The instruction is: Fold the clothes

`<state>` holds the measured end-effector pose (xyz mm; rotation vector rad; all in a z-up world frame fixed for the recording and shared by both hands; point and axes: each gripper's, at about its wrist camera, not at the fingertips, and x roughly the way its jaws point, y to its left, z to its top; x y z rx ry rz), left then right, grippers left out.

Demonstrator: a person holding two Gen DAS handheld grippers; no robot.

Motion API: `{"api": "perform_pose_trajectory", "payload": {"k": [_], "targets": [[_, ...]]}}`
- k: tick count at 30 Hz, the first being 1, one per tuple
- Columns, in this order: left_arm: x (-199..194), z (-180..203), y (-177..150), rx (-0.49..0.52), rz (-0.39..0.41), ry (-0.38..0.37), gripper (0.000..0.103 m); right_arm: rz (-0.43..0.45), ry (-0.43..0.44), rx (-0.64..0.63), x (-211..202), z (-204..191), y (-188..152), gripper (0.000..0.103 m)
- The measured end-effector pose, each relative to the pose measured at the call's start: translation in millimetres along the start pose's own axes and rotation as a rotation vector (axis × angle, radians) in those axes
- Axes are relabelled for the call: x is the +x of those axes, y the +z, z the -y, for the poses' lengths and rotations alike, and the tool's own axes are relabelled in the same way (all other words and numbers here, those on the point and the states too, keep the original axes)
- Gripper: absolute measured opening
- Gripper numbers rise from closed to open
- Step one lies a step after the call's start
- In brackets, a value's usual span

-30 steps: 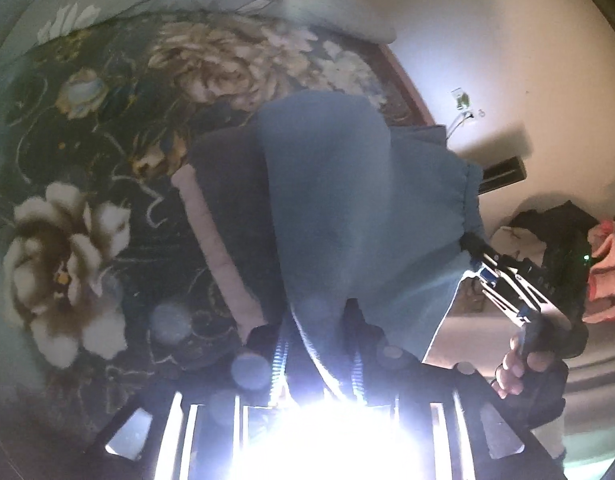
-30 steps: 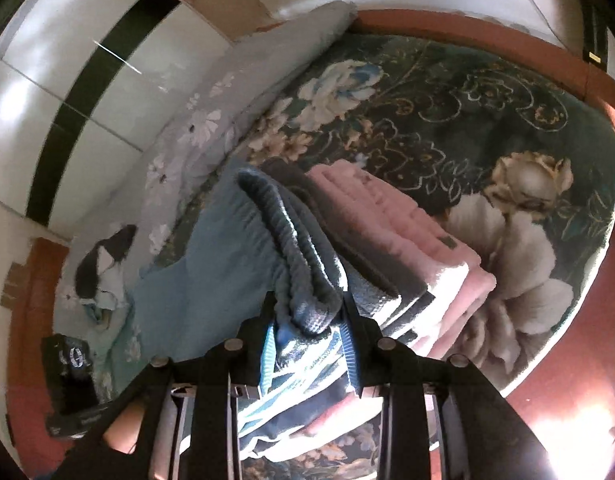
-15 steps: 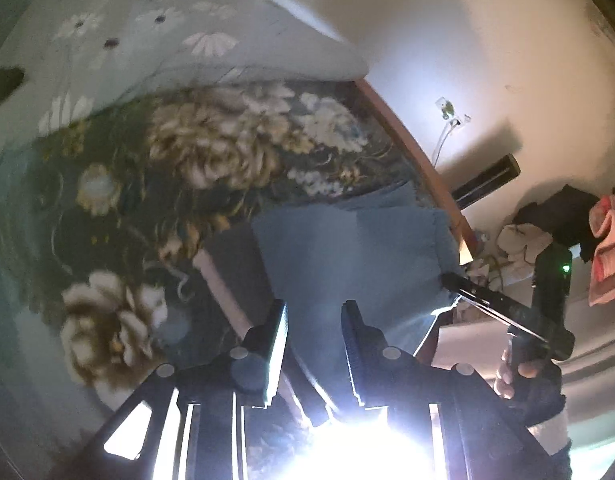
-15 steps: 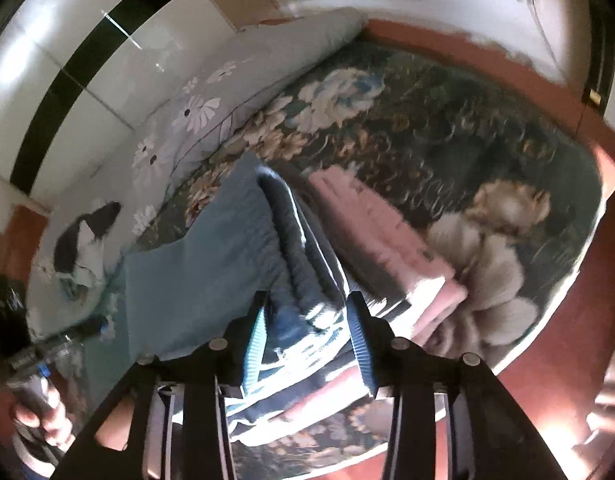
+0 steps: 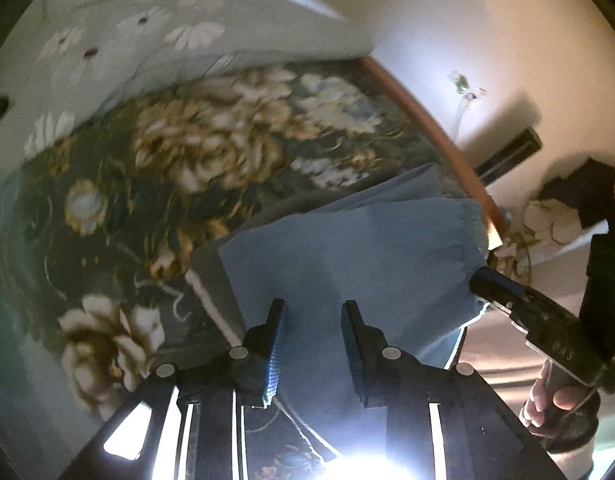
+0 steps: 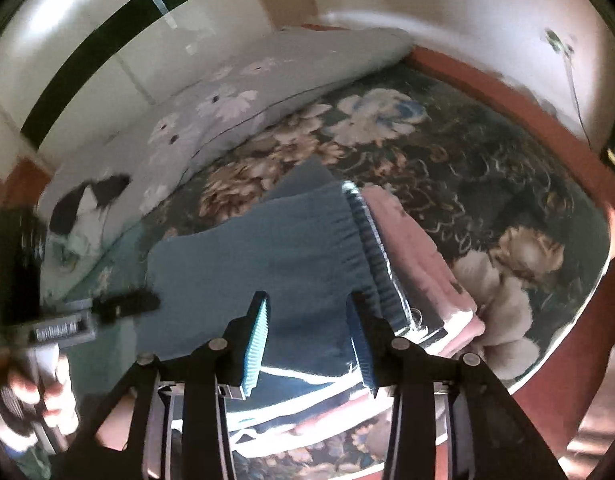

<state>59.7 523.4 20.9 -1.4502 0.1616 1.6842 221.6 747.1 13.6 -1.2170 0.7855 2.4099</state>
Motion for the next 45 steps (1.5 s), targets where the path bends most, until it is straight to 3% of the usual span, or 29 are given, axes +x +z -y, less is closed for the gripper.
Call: {"api": "perform_pose_trajectory", "payload": {"k": [4, 10, 18, 24, 26, 32, 36, 39, 45], "targets": [[8.1, -4.6, -2.4, -0.011, -0.009, -0.004, 0.031, 0.014, 0.007, 0.056, 7.3, 7.4, 1.9, 0.041], [17.6, -0.7, -1.3, 0.029, -0.047, 0.03, 0.032, -0.015, -0.047, 0.045, 19.2, 2.5, -1.1, 0.043], [-14.0, -3.2, -16.5, 0.012, 0.016, 0.004, 0.034, 0.052, -0.049, 0.055, -11.7, -10.1, -8.8, 0.043], [-27.7, -7.1, -54.3, 0.044, 0.025, 0.006, 0.045, 0.027, -0.017, 0.061, -15.4, -26.2, -40.9, 0.046], [-29.0, -7.9, -65.8, 0.047, 0.024, 0.015, 0.053, 0.01, -0.012, 0.055, -14.3, -33.6, -56.0, 0.054], [-29.7, -14.0, -97.6, 0.024, 0.016, 0.035, 0.071, -0.019, 0.018, 0.072, -14.9, -46.9, -92.4, 0.058], [-29.8, -16.4, -116.8, 0.018, 0.019, 0.052, 0.078, -0.046, 0.02, 0.081, -11.0, -51.7, -112.9, 0.059], [-30.5, -20.2, -130.5, 0.013, 0.02, 0.055, 0.084, -0.056, 0.027, 0.097, -8.9, -54.0, -127.1, 0.071], [-30.0, -32.2, -155.4, -0.004, 0.026, 0.079, 0.093, -0.069, 0.034, 0.117, -6.5, -57.8, -148.9, 0.071]]}}
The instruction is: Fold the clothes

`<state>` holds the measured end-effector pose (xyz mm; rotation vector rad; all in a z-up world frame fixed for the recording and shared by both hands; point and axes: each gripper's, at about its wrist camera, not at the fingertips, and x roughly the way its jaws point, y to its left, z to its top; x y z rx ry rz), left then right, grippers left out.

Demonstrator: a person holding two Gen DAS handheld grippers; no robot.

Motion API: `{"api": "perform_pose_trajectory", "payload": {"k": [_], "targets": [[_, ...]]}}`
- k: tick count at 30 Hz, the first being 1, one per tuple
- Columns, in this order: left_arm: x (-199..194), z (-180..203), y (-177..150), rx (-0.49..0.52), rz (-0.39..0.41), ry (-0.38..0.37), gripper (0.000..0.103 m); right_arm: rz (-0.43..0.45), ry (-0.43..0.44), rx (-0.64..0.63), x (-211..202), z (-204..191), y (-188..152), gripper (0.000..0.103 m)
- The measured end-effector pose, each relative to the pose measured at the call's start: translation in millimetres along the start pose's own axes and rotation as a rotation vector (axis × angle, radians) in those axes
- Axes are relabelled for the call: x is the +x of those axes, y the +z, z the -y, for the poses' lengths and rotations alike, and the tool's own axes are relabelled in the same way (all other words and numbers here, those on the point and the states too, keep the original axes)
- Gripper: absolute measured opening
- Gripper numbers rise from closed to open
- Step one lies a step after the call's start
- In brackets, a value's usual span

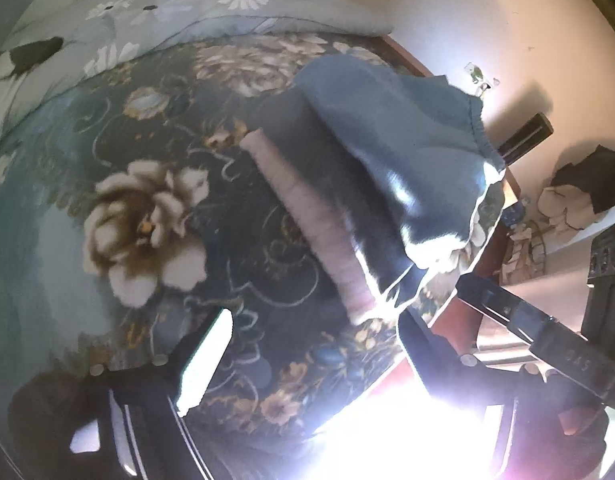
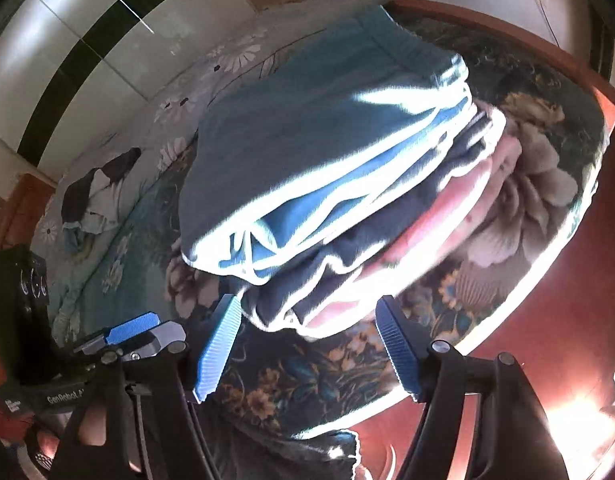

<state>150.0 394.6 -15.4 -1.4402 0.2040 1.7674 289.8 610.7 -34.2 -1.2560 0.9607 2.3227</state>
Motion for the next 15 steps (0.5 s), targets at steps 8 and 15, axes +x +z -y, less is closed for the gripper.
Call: {"api": "perform_pose_trajectory", "payload": {"k": [8, 15], "targets": [[1.2, -9.8, -28.7, 0.027, 0.005, 0.035, 0.103, -0.016, -0.016, 0.045, 6.0, -0.8, -26.7, 0.071], [0.8, -12.2, -49.0, 0.09, 0.027, 0.075, 0.103, -0.01, -0.046, 0.107, 8.0, 0.9, -50.4, 0.088]]}}
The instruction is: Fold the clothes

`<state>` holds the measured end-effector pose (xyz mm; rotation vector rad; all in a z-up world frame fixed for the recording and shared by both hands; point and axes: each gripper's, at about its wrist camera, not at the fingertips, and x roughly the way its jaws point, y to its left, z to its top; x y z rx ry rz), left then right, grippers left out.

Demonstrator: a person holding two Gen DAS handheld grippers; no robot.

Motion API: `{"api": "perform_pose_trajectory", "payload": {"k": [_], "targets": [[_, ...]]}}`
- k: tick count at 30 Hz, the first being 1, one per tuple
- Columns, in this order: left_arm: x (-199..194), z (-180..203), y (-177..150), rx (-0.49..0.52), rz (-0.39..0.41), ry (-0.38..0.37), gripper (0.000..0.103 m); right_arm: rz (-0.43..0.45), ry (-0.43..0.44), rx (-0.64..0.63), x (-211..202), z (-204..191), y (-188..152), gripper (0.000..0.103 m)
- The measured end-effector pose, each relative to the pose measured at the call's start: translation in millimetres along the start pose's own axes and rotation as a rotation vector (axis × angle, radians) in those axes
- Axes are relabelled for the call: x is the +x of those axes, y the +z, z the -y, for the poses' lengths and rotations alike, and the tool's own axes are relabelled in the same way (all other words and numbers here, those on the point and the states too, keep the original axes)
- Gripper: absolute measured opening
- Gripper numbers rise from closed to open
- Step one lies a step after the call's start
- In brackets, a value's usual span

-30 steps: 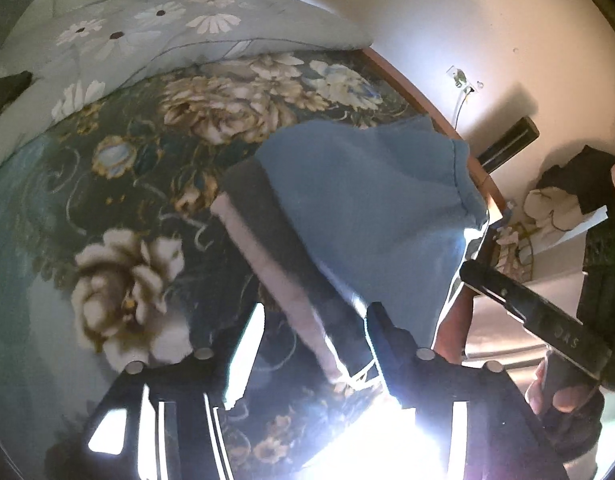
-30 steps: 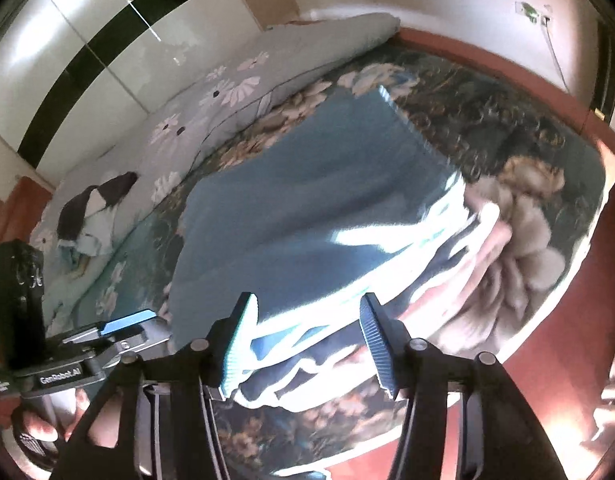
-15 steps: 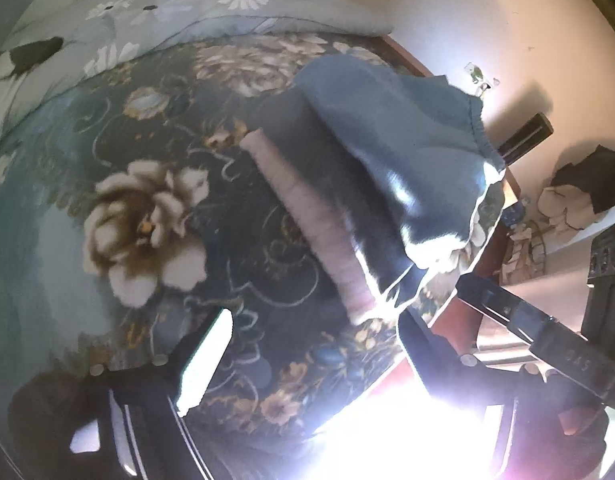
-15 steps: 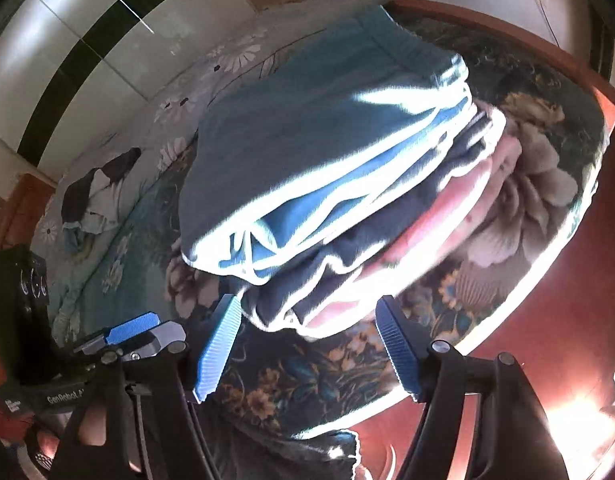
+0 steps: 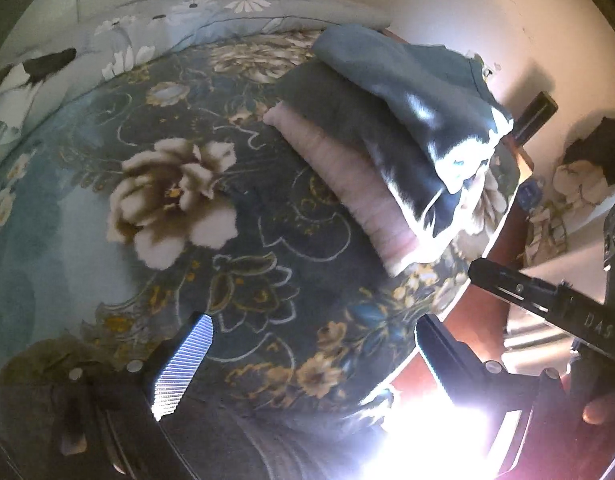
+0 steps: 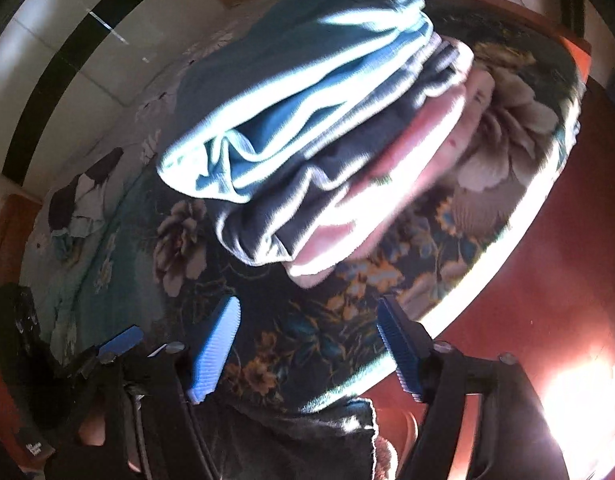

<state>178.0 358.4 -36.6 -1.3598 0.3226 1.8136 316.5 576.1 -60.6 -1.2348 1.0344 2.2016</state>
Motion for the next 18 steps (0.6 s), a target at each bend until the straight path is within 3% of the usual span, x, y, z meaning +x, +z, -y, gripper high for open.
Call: {"api": "perform_pose_trajectory", "payload": {"k": [1, 5, 8, 18], "targets": [[0.0, -1.5, -1.7, 0.0, -0.001, -0.008, 0.103, 0.005, -0.005, 0.008, -0.4, 0.6, -2.9, 0.096], [-7.5, -9.6, -3.5, -0.035, 0.029, -0.033, 0.103, 0.049, -0.032, 0.042, -7.6, 2.8, -12.9, 0.096], [-17.9, -13.7, -4.9, -0.054, 0.069, -0.038, 0.103, 0.083, -0.064, 0.045, -15.8, -0.4, -18.4, 0.103], [-42.3, -17.5, -6.2, -0.059, 0.164, 0.017, 0.103, 0.171, -0.183, 0.013, -32.1, -15.1, -30.2, 0.103]]}}
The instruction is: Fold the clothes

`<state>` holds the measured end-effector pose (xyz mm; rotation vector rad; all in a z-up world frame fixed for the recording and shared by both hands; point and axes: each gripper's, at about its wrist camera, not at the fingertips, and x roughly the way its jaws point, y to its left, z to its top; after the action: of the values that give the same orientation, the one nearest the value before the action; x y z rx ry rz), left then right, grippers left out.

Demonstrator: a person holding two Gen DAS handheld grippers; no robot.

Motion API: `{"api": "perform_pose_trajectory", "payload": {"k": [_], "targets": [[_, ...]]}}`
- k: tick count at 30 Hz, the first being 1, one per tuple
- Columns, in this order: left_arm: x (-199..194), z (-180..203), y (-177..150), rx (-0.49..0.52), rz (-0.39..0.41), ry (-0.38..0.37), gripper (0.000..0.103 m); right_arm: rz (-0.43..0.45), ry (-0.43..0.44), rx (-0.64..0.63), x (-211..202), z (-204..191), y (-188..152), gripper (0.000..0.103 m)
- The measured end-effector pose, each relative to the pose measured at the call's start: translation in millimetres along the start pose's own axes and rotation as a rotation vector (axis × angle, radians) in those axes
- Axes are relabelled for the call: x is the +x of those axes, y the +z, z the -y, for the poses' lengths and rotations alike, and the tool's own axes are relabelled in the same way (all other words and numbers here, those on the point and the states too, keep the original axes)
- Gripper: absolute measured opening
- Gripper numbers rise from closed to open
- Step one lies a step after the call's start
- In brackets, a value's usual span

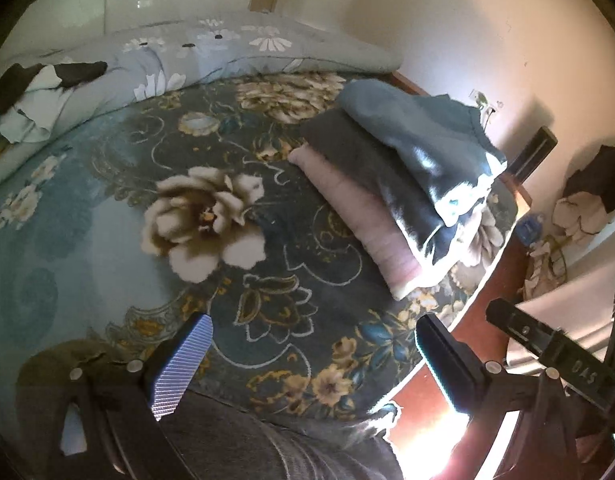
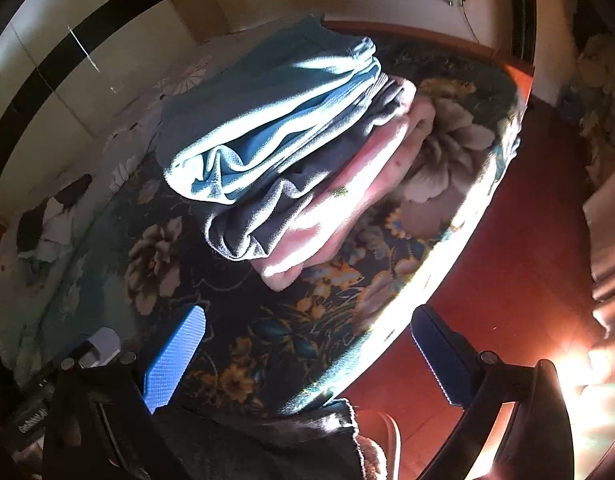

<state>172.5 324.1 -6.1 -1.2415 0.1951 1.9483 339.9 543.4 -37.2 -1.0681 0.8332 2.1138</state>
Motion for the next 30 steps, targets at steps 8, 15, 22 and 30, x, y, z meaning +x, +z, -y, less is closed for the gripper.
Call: {"api": "perform_pose_trajectory", "payload": {"k": [8, 15, 22, 30], "targets": [[-10.6, -0.2, -1.5, 0.01, 0.023, 0.066, 0.103, 0.036, -0.037, -0.039, -11.7, -12.1, -6.4, 0.103], [-13.1, -6.0, -2.6, -0.001, 0.016, 0.038, 0.103, 0.017, -0.057, -0.042, -10.7, -16.2, -13.6, 0.103], [-11.2, 0.3, -3.9, 0.034, 0.005, 0.067, 0.103, 0.022, -0.056, -0.054, -12.4, -23.1, -13.8, 0.103], [-9.0, -1.7, -3.7, 0.029, -0.009, 0.063, 0.103, 0.025, -0.061, -0.054, -13.2, -27.2, -13.3, 0.103]]}}
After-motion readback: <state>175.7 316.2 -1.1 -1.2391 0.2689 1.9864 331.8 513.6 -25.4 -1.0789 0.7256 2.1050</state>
